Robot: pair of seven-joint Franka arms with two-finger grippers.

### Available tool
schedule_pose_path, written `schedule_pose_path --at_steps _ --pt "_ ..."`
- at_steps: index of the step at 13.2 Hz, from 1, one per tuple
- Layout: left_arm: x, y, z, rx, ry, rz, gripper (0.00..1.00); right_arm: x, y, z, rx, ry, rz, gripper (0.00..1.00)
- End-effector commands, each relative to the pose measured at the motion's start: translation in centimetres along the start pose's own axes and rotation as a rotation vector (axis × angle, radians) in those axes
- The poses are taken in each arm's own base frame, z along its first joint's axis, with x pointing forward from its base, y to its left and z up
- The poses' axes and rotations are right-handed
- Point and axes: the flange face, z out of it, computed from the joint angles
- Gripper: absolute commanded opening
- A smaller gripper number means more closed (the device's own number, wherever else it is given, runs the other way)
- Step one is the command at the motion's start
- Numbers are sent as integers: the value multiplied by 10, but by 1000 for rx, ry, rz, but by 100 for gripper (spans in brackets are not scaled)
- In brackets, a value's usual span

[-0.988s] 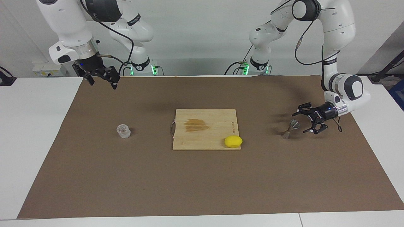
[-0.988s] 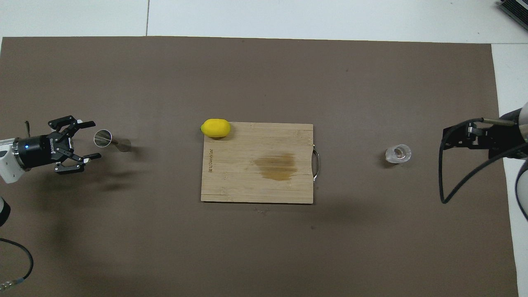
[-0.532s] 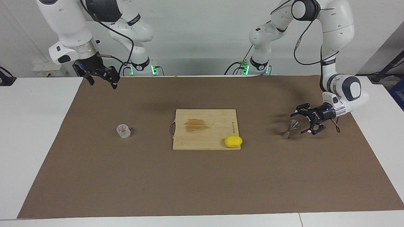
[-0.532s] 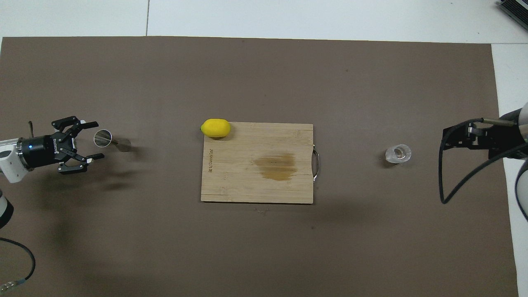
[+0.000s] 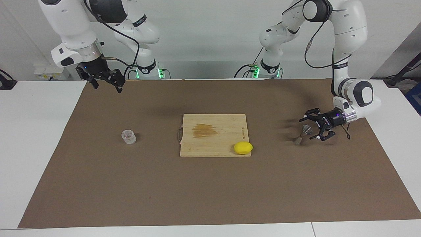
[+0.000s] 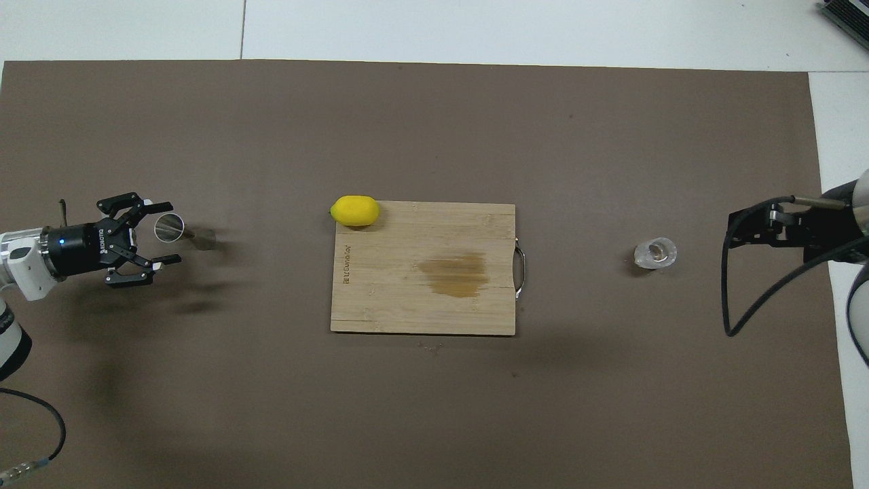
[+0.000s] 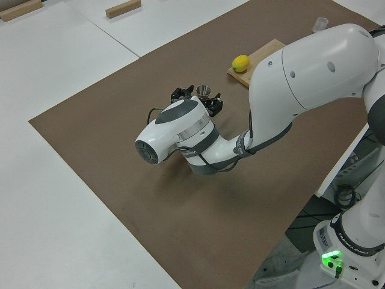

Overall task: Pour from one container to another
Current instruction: 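Move the open left gripper toward the small metal cup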

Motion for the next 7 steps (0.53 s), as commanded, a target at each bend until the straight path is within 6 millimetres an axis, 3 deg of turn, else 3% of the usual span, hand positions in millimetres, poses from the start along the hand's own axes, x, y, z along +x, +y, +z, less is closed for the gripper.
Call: schedule_pose_path --at_steps 1,7 --pt "3 6 3 -2 28 20 100 -9 0 0 7 2 20 100" --pt "4 7 2 -8 37 21 98 -9 0 0 7 2 20 100"
